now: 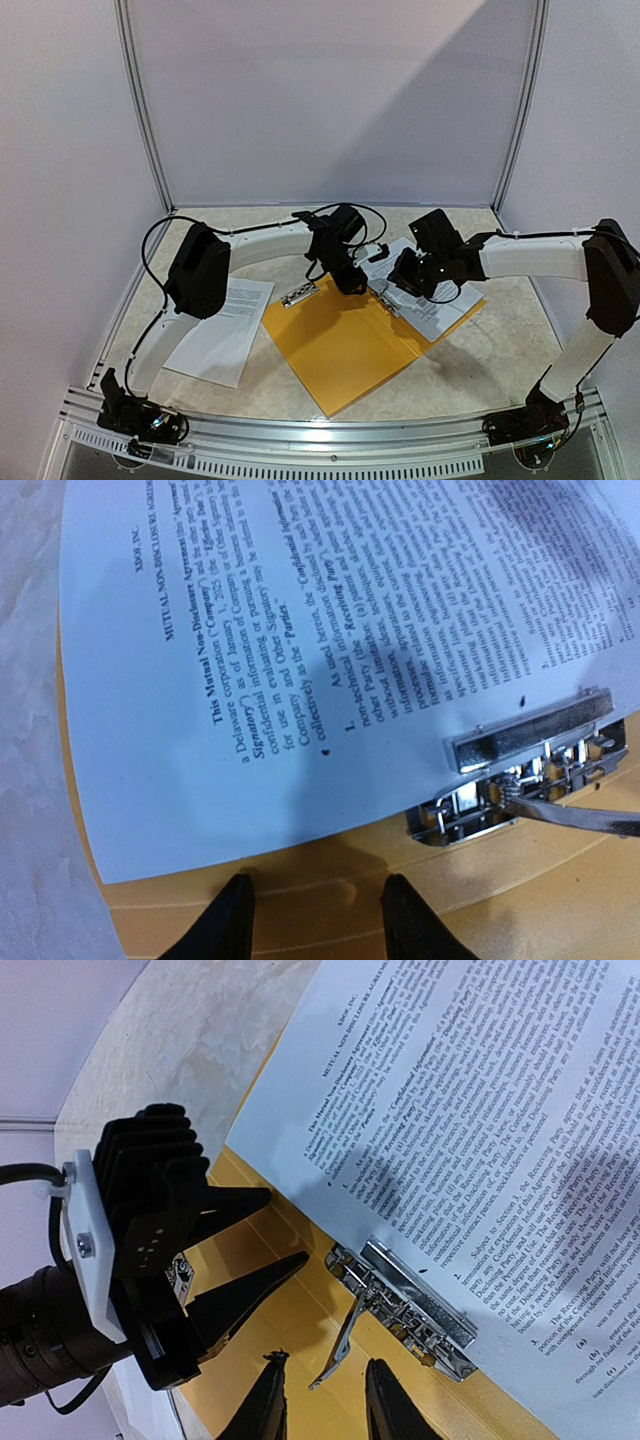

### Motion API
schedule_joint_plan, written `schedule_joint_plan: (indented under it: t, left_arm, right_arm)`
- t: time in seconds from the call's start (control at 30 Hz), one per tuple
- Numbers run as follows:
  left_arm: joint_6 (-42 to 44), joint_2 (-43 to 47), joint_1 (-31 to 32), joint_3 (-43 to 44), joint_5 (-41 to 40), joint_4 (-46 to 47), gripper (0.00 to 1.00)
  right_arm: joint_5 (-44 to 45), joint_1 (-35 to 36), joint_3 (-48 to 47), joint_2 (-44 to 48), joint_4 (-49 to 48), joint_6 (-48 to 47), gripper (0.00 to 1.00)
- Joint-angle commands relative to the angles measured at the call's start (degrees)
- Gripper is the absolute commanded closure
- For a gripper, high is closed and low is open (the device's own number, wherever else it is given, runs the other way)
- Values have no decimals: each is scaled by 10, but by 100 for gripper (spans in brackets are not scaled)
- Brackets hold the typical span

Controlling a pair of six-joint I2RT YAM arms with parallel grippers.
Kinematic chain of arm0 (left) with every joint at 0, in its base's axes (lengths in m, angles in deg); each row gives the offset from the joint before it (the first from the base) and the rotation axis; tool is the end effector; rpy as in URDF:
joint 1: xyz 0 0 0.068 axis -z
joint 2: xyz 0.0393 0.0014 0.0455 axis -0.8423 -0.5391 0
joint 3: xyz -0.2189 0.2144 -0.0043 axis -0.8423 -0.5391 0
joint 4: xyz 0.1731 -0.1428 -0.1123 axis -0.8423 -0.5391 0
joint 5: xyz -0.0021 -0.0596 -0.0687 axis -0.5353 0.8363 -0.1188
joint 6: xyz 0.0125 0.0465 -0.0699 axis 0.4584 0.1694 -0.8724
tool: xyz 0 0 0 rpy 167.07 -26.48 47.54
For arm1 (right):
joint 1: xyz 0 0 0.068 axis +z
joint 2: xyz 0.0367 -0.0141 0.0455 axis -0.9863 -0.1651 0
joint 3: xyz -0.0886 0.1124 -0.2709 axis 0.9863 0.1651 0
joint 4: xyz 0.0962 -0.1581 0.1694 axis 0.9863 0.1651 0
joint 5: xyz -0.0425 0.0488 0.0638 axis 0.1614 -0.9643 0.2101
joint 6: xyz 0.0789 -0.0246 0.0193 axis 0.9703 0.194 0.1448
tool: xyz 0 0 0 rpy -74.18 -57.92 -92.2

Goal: Put the files into the folder
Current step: Clamp the file and folder with some files.

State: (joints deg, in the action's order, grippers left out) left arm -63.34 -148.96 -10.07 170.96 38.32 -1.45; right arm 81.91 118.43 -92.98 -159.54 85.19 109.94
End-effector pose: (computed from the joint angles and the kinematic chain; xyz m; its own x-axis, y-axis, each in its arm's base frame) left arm 0.3850 -0.4361 0.1160 -0.3560 0.7995 -0.4837 0.9166 0.3996 -0.0142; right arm 0.2865 0.2226 0.2078 -0.8158 0.4967 -0.2962 0.2621 0.7741 0.5763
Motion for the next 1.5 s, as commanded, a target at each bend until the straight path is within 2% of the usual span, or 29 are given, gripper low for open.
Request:
schedule_joint_plan:
  t: [0.0, 0.3, 1.13, 1.47]
  left_arm:
    - [9, -38, 4, -13, -6, -71, 54]
    - [10, -38, 4, -13, -6, -70, 54]
    - [12, -37, 4, -12, -7, -70, 55]
    - [12, -38, 5, -12, -7, -70, 55]
  right_arm:
    - [-25, 2, -18, -29, -4, -4, 72]
    - [-31, 2, -11, -32, -4, -2, 84]
    - [-32, 13, 36, -6, -7, 26, 97]
    - [-49, 13, 21, -8, -17, 24, 95]
